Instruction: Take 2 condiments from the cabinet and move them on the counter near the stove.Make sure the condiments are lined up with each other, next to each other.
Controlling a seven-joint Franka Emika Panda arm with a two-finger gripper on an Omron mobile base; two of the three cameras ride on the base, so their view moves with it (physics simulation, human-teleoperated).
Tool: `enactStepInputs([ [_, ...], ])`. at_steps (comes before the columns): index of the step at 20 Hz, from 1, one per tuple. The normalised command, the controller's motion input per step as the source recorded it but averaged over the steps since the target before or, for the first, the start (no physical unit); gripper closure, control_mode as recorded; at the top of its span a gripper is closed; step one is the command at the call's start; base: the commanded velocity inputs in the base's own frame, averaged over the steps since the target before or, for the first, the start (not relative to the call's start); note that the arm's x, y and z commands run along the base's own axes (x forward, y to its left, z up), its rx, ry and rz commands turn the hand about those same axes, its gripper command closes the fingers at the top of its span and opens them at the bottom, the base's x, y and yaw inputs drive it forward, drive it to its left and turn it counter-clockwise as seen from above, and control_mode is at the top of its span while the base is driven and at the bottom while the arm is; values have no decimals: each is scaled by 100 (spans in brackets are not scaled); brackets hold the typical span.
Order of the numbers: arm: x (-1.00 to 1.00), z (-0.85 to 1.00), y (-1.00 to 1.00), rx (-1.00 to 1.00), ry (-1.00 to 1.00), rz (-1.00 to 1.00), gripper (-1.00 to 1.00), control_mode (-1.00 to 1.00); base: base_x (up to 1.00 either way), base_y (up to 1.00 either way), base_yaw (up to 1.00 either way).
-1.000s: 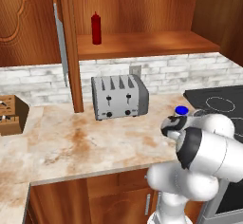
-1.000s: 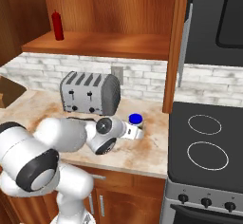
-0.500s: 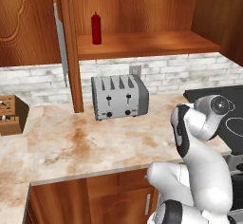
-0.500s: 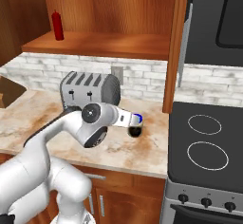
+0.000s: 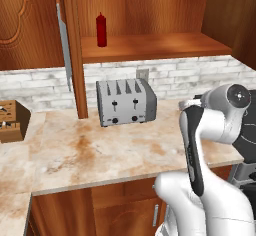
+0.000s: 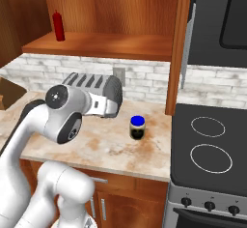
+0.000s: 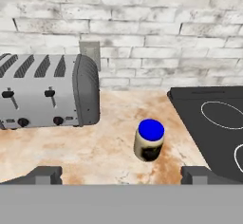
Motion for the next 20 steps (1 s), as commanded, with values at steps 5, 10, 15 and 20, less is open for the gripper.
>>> enactStepInputs([
  [5, -58, 83, 49, 0, 0, 19, -100, -100, 0, 0, 0],
  [10, -35, 99, 32, 0, 3, 15, -100, -100, 0, 0, 0],
  [15, -13, 96, 43, 0, 9, 4, -100, -100, 0, 0, 0],
  [20, -7, 76, 58, 0, 9, 0, -100, -100, 0, 0, 0],
])
